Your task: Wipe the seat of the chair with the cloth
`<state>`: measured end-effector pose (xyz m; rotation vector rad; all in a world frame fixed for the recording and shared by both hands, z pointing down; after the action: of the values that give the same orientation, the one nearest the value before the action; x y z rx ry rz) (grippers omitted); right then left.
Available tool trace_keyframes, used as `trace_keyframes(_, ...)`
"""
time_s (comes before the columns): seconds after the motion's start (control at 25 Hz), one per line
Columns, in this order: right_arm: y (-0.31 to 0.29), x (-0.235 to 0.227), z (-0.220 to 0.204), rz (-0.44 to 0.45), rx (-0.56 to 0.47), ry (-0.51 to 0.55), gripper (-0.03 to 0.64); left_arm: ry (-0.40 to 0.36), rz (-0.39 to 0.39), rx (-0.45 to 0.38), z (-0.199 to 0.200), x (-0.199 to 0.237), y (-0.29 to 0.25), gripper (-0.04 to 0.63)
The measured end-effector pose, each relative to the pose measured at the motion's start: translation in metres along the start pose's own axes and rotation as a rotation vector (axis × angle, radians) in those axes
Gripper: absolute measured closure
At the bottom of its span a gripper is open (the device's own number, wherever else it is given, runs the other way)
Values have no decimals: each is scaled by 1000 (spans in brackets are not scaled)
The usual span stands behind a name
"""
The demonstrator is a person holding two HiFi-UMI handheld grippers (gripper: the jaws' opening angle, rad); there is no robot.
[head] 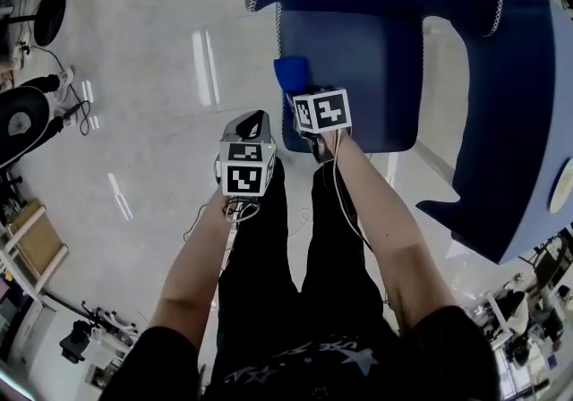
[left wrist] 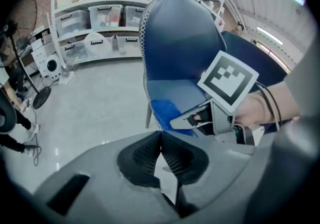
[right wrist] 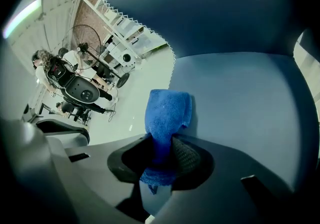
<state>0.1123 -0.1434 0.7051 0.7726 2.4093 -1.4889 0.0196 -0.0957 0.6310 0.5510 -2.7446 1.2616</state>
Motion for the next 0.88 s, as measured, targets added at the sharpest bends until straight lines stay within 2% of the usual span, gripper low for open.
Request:
trace_keyframes(0.2, -2, -5, -2, -16, -11, 22, 508, -9, -12, 14, -2, 9, -4, 575)
trace_keyframes(0.36, 10, -16, -10, -56, -12, 0, 508, -43, -30, 22, -1, 1, -2, 575)
trace_keyframes(0.56, 36, -53, -20, -104, -20, -30, 508, -63, -49, 31, 1, -30, -10, 575)
trace_keyframes(0.88, 86, -138, -33, -165, -39, -85, 506, -118, -101, 56, -3, -94, -36, 575)
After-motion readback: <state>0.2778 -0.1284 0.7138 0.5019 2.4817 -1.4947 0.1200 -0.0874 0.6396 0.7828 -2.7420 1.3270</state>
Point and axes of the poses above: the fingertips, and each gripper's own axes: y backward along the fingers, x to its left, z out of its top, the point moved 3 cm from there along y, backward along the fingers, and after that the axes turned 13 degrees about -x, right-handed, at the moved point
